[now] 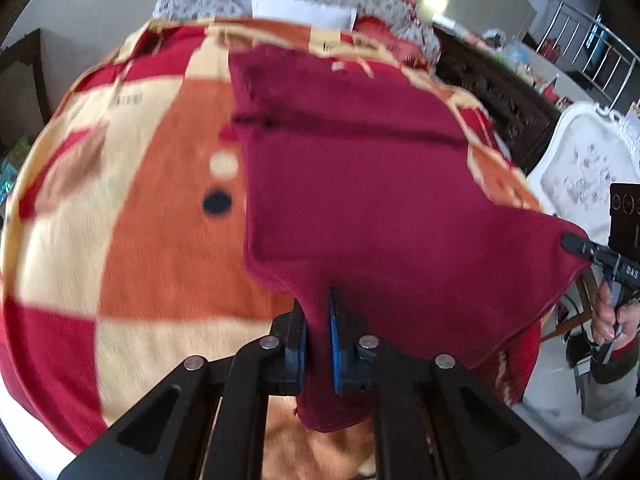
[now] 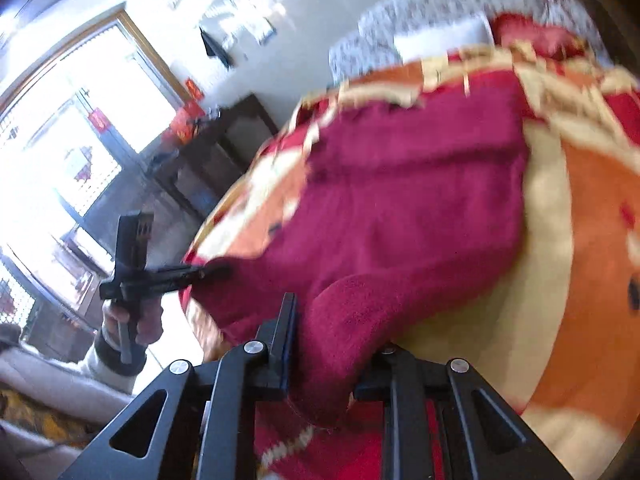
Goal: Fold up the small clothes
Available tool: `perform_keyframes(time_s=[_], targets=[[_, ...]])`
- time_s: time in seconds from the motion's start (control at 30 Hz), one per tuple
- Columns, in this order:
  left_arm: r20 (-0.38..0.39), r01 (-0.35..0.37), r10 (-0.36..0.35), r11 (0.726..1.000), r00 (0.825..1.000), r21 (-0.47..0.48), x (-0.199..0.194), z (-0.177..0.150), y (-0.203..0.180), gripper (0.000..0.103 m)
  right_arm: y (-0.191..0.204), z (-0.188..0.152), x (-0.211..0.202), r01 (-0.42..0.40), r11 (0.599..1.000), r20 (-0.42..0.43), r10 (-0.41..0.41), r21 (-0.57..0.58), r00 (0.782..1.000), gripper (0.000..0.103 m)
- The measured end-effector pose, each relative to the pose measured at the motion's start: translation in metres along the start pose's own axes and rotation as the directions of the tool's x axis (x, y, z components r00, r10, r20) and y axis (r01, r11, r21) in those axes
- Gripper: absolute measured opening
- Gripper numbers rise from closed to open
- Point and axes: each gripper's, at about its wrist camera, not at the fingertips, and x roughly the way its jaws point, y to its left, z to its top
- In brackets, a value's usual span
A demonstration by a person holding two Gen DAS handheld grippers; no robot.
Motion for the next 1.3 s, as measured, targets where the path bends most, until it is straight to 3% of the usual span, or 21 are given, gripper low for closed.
perform_keyframes(time_s=[0.17,0.3,0.43,0.67,0.73,0.83,0.93,0.97,1.0,1.03,1.07,1.1,1.13,1.2,1.23,1.3], targets=[[0.072,-0.012,0.013,1.000,0.997,-0.002,0.004,0.054,0.004,0.009,-0.020,0.058,0.002,0.035,0.999,0.101,-0.037,0.020,0.994,0.023],[0.115,0.014,-0.011,1.000,0.993,-0.028,0.014,0.111,0.013,0.009,-0.036,0.101,0.016,0.079,0.997,0.125,-0.081,0.020,0.989,0.023],[0.153,-0.029,0.033,0.999,0.988,-0.027,0.040,0.176,0.016,0.009,-0.062,0.143,0.032,0.126,0.991,0.152,-0.132,0.048,0.979,0.022],[0.102,-0.076,0.086,0.992,0.991,-0.097,0.114,0.257,0.038,0.009,-0.139,0.204,0.080,0.212,0.960,0.149,-0.240,0.184,0.959,0.019],[0.079,-0.076,0.086,0.990,0.993,-0.123,0.134,0.272,0.046,0.010,-0.169,0.215,0.103,0.189,0.956,0.125,-0.221,0.225,0.967,0.020],[0.042,-0.026,0.035,0.982,0.999,-0.189,0.145,0.278,0.061,0.015,-0.206,0.221,0.114,0.180,0.916,0.072,-0.220,0.359,0.973,0.033],[0.071,0.030,-0.015,0.978,0.997,-0.209,0.132,0.281,0.070,0.021,-0.218,0.219,0.089,0.081,0.898,0.177,-0.173,0.432,0.969,0.043],[0.085,0.004,0.012,0.982,0.996,-0.190,0.125,0.282,0.068,0.031,-0.216,0.218,0.078,0.065,0.899,0.207,-0.169,0.433,0.964,0.047],[0.122,-0.089,0.110,0.982,0.986,-0.169,0.115,0.283,0.065,0.050,-0.211,0.218,0.071,0.096,0.901,0.216,-0.203,0.423,0.955,0.060],[0.170,-0.178,0.203,0.972,0.964,-0.152,0.105,0.284,0.061,0.060,-0.202,0.217,0.066,0.147,0.904,0.222,-0.251,0.402,0.942,0.063],[0.205,-0.213,0.239,0.967,0.949,-0.141,0.098,0.284,0.057,0.071,-0.188,0.217,0.059,0.220,0.910,0.231,-0.312,0.351,0.922,0.063],[0.254,-0.234,0.256,0.965,0.933,-0.116,0.087,0.283,0.053,0.071,-0.181,0.216,0.055,0.240,0.916,0.245,-0.325,0.320,0.913,0.063],[0.261,-0.230,0.247,0.969,0.933,-0.095,0.082,0.282,0.048,0.071,-0.171,0.214,0.052,0.238,0.928,0.266,-0.316,0.287,0.911,0.063],[0.258,-0.214,0.225,0.974,0.939,-0.068,0.082,0.278,0.042,0.072,-0.159,0.214,0.060,0.226,0.945,0.248,-0.284,0.237,0.926,0.059],[0.259,-0.214,0.221,0.975,0.940,-0.056,0.084,0.275,0.036,0.072,-0.153,0.215,0.068,0.252,0.946,0.220,-0.296,0.206,0.930,0.052],[0.243,-0.237,0.238,0.971,0.940,-0.033,0.100,0.274,0.026,0.072,-0.139,0.220,0.092,0.343,0.933,0.179,-0.358,0.111,0.916,0.039]])
